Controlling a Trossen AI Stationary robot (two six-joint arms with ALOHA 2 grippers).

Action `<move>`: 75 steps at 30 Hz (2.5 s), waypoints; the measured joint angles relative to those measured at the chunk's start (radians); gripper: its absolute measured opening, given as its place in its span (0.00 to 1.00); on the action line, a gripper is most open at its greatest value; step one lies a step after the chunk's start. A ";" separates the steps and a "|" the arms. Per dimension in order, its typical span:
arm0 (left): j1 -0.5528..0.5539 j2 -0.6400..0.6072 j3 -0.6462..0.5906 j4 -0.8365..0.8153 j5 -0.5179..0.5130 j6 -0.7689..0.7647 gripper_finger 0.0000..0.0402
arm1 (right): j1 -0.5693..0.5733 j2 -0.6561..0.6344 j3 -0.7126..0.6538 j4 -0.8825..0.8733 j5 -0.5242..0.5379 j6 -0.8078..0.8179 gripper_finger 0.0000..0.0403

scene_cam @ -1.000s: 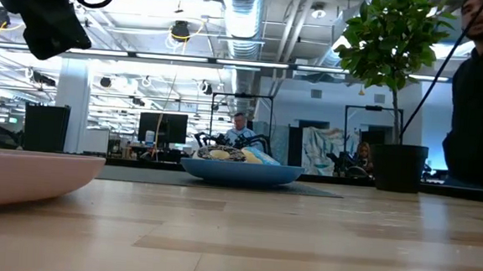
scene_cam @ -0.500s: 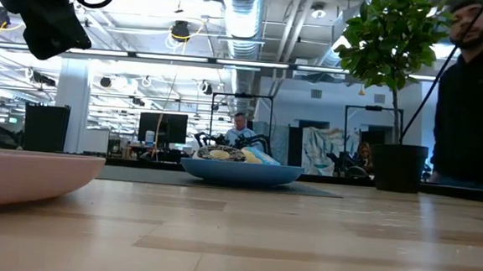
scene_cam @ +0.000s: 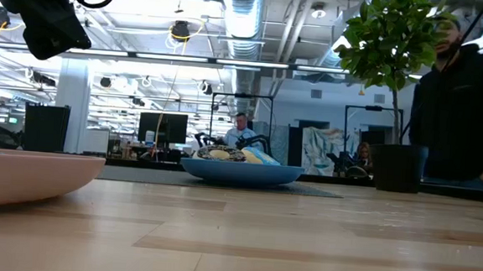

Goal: Pick & Place donuts
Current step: Put the large light blue donut on the blue plate

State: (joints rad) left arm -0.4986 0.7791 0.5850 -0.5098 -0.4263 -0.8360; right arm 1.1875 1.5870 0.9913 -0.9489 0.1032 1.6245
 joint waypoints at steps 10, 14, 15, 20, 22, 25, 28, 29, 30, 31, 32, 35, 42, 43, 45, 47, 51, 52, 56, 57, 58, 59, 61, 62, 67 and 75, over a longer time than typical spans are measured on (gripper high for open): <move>0.000 0.000 0.000 0.000 0.002 0.000 0.00 | -0.023 0.018 -0.033 0.047 -0.031 -0.002 0.78; 0.000 0.000 0.000 0.000 0.002 0.000 0.00 | -0.023 0.018 -0.065 0.075 -0.037 0.003 0.77; 0.000 0.000 0.000 0.000 0.002 0.000 0.00 | -0.023 0.018 -0.072 0.075 -0.037 0.006 0.77; 0.000 0.000 0.000 0.000 0.002 0.000 0.00 | -0.032 0.018 -0.105 0.142 -0.052 -0.009 0.77; 0.000 0.000 0.000 0.000 0.002 0.000 0.00 | -0.032 0.018 -0.125 0.177 -0.057 -0.009 0.77; 0.000 0.000 0.000 0.000 0.002 0.000 0.00 | -0.032 0.018 -0.150 0.203 -0.061 0.017 0.77; 0.000 0.000 0.000 0.000 0.001 0.000 0.00 | -0.032 0.018 -0.158 0.202 -0.061 0.023 0.77; 0.000 0.000 0.000 0.000 0.002 0.000 0.00 | -0.032 0.018 -0.158 0.203 -0.061 0.019 0.77; 0.000 0.000 0.000 0.000 0.001 0.000 0.00 | -0.032 0.018 -0.158 0.203 -0.061 0.019 0.77; 0.000 0.000 0.000 0.000 0.002 0.000 0.00 | -0.032 0.018 -0.158 0.202 -0.061 0.018 0.77; 0.000 0.000 0.000 0.000 0.001 0.000 0.00 | -0.032 0.018 -0.158 0.203 -0.061 0.018 0.77; 0.000 0.000 0.000 0.000 0.001 0.000 0.00 | -0.032 0.018 -0.158 0.203 -0.063 0.016 0.77; 0.000 0.000 0.000 0.000 0.001 0.000 0.00 | -0.032 0.018 -0.158 0.210 -0.076 -0.028 0.77; 0.000 0.000 0.000 0.000 0.001 0.000 0.00 | -0.032 0.018 -0.158 0.210 -0.077 -0.028 0.77; 0.000 0.000 0.000 0.000 0.001 0.000 0.00 | -0.032 0.018 -0.158 0.212 -0.077 -0.028 0.77; 0.000 0.000 0.000 0.000 0.001 0.000 0.00 | -0.032 0.018 -0.158 0.216 -0.078 -0.029 0.77; 0.000 0.000 0.000 0.000 0.001 0.000 0.00 | -0.031 0.018 -0.158 0.223 -0.078 -0.035 0.77; 0.000 0.000 0.000 0.000 0.001 0.000 0.00 | -0.032 0.018 -0.158 0.223 -0.079 -0.035 0.77; 0.000 0.000 0.000 0.000 0.001 0.000 0.00 | -0.032 0.018 -0.158 0.225 -0.078 -0.030 0.77; 0.000 0.000 0.000 0.000 0.001 0.001 0.00 | -0.032 0.018 -0.158 0.225 -0.078 -0.029 0.77; 0.000 0.000 0.000 0.000 0.001 0.000 0.00 | -0.032 0.018 -0.158 0.225 -0.078 -0.029 0.77; 0.000 0.000 0.000 0.000 0.001 0.000 0.00 | -0.032 0.018 -0.158 0.225 -0.078 -0.028 0.77; 0.000 0.000 0.000 0.000 0.001 0.000 0.00 | -0.032 0.018 -0.158 0.225 -0.078 -0.028 0.77; 0.000 0.000 0.000 0.000 0.001 0.001 0.00 | -0.032 0.018 -0.158 0.226 -0.078 -0.028 0.77; 0.000 0.000 0.000 0.000 0.001 0.000 0.00 | -0.032 0.018 -0.158 0.228 -0.078 -0.028 0.77; 0.000 0.000 0.000 0.000 0.001 0.001 0.00 | -0.033 0.018 -0.158 0.236 -0.077 -0.027 0.69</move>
State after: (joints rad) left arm -0.4988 0.7792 0.5850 -0.5095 -0.4252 -0.8352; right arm 1.1545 1.6047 0.8333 -0.7133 0.0260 1.5974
